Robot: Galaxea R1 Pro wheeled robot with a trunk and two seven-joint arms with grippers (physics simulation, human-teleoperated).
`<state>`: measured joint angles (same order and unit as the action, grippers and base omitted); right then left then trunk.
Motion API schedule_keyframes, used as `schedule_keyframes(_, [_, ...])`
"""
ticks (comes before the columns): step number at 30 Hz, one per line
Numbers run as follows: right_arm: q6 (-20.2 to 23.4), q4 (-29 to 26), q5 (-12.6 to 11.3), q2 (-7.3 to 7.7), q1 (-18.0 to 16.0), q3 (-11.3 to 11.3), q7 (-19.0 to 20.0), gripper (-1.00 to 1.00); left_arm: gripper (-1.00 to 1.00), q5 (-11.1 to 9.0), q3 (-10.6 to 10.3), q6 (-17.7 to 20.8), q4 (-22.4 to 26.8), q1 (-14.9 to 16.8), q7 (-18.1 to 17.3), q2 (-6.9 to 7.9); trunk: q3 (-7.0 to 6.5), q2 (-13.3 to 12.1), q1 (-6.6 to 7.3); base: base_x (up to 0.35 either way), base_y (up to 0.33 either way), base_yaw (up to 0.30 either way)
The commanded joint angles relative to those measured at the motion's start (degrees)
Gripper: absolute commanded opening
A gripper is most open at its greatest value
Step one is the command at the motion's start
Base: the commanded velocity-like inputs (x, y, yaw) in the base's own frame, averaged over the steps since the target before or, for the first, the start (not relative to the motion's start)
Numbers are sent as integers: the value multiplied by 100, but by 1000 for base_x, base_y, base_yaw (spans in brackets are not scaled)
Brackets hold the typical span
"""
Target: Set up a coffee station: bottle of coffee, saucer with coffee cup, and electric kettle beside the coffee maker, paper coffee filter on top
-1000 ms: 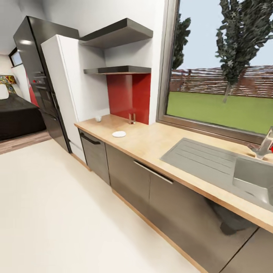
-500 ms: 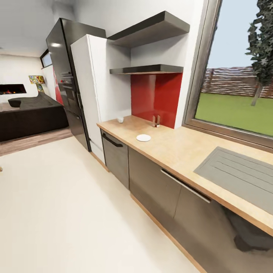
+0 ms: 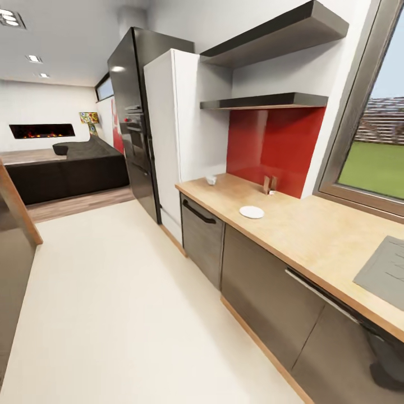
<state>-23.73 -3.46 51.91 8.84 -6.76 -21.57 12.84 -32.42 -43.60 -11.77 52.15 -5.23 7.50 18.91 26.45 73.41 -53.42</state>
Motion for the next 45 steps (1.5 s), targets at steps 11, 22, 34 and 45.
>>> schedule_keyframes(11, [-5, -9, -6, 25, 0, -52, 51, 100, 100, -45, -34, -18, 6, 5, 41, 7, 5, 3, -3, 254, 239, 23])
schedule_keyframes(22, [-1, -5, -14, 21, 0, -58, 52, 100, 100, -45, -35, -19, 12, 6, 41, 4, 5, 3, -3, 267, 228, 1])
schedule_keyframes(34, [-1, -5, -11, 21, 0, -58, 52, 100, 100, -45, -34, -18, 7, 7, 41, -2, 5, 3, -3, 299, 184, 0])
schedule_keyframes(45, [-1, -5, -8, 21, 0, -58, 57, 100, 100, -45, -27, -18, 6, 6, 41, -2, 5, 3, -3, 303, 176, 0])
